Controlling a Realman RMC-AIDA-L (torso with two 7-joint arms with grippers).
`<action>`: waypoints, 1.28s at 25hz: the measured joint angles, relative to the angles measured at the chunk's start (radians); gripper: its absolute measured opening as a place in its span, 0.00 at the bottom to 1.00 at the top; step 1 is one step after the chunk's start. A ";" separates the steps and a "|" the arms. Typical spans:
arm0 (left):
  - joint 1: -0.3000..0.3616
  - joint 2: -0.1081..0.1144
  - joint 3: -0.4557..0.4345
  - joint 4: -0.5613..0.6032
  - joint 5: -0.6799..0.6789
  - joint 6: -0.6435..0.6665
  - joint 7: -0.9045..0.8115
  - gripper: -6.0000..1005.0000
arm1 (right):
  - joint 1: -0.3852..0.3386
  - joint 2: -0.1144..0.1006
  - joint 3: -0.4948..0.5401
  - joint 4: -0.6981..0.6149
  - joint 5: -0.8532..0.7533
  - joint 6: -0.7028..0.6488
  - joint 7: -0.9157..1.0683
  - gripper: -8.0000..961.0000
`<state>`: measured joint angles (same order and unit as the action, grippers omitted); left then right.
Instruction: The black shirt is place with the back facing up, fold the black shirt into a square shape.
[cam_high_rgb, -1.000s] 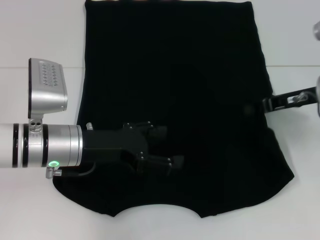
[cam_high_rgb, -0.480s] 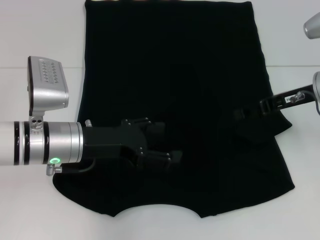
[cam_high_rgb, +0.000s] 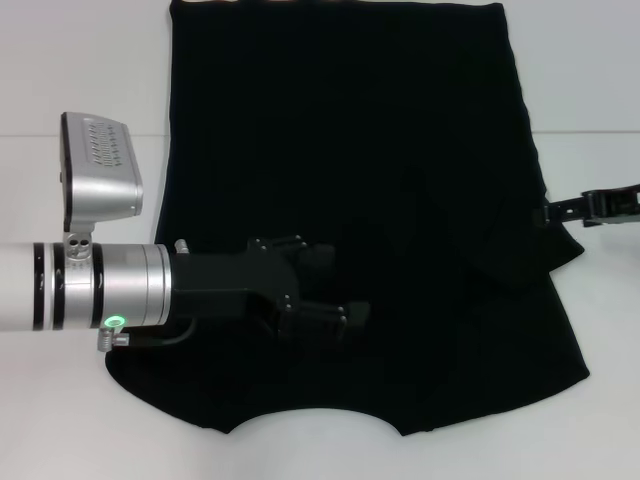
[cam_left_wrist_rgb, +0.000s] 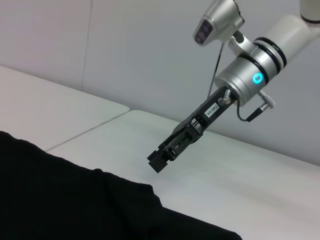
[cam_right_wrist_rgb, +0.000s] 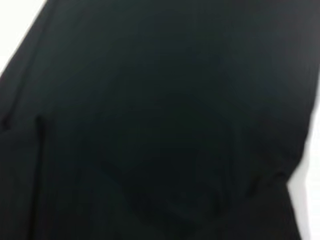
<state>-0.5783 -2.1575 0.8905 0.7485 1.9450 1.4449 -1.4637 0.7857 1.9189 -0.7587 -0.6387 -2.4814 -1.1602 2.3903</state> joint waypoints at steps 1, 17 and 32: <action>0.000 0.000 0.000 0.000 0.000 0.000 0.000 0.93 | -0.003 -0.001 0.000 0.002 -0.001 0.004 0.004 0.81; -0.001 -0.001 -0.001 -0.026 0.000 -0.002 0.008 0.93 | 0.002 0.057 -0.007 0.016 -0.131 0.175 0.026 0.93; -0.007 0.003 -0.001 -0.026 0.000 -0.020 0.005 0.93 | 0.013 0.064 -0.081 0.042 -0.132 0.208 0.032 0.90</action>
<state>-0.5856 -2.1549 0.8896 0.7224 1.9451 1.4248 -1.4586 0.7989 1.9832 -0.8399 -0.5969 -2.6139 -0.9526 2.4224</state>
